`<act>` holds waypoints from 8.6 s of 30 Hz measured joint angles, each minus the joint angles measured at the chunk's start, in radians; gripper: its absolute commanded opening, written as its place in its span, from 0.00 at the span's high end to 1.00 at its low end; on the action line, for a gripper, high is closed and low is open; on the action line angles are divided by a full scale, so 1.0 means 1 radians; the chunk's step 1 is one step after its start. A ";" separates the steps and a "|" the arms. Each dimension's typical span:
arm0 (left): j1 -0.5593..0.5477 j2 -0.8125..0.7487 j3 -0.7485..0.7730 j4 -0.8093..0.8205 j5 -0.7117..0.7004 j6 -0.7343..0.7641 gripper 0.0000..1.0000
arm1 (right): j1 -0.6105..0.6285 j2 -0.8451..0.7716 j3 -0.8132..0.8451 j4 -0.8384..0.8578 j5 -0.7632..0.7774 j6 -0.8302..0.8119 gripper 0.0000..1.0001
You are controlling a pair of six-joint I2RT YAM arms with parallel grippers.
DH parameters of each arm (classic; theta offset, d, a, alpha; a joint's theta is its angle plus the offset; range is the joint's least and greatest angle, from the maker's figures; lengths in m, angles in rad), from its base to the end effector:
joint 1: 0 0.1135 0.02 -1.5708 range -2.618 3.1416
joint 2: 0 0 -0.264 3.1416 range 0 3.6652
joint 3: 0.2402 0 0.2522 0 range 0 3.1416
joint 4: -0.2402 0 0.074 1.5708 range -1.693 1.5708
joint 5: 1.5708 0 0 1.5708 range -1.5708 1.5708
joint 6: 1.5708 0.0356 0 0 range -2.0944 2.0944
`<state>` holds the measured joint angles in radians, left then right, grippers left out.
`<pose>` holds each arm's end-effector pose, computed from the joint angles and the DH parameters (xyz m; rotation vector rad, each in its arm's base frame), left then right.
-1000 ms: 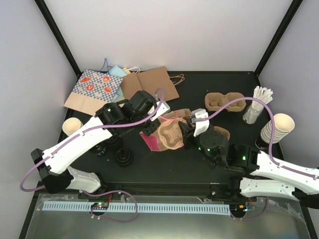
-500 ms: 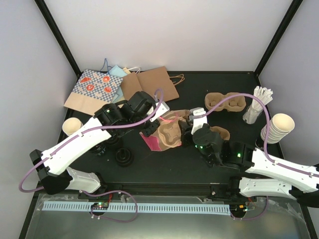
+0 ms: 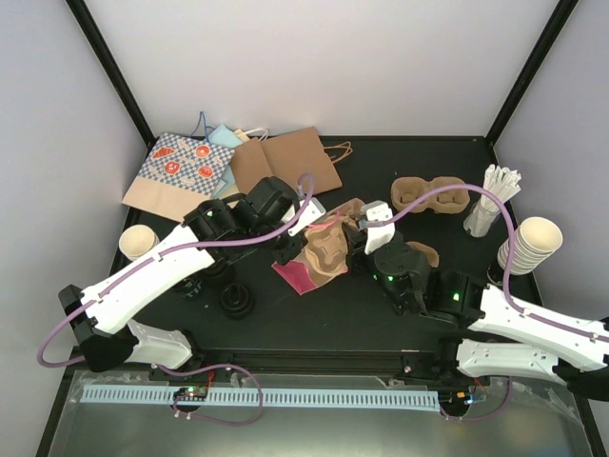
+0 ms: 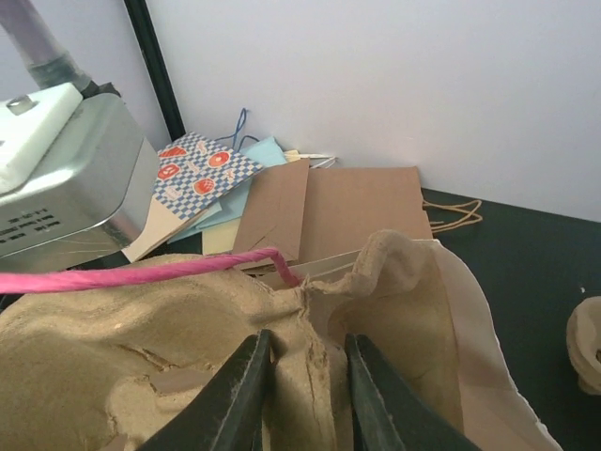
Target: Pack the takeout coffee
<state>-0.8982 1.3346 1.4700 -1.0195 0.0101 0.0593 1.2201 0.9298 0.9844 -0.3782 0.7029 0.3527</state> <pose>0.1632 -0.2054 0.3779 1.1523 2.2103 -0.3744 0.0901 0.1793 0.3662 -0.3216 1.8102 0.4447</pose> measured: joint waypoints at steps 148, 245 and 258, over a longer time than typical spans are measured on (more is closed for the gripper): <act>0.222 -0.124 -0.119 0.219 0.366 -0.365 0.98 | -0.306 0.181 0.308 -0.340 -0.507 -0.114 0.35; 0.276 -0.138 -0.138 0.224 0.432 -0.348 0.98 | -0.307 -0.183 -0.267 0.164 -0.604 -1.321 0.66; 0.277 -0.138 -0.138 0.224 0.439 -0.348 0.98 | -0.307 -0.167 -0.251 0.177 -0.602 -1.375 0.67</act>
<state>-0.6216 1.1969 1.3323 -0.7952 0.4496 -0.2886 0.9131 0.7628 0.7330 -0.2012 0.1009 -1.0222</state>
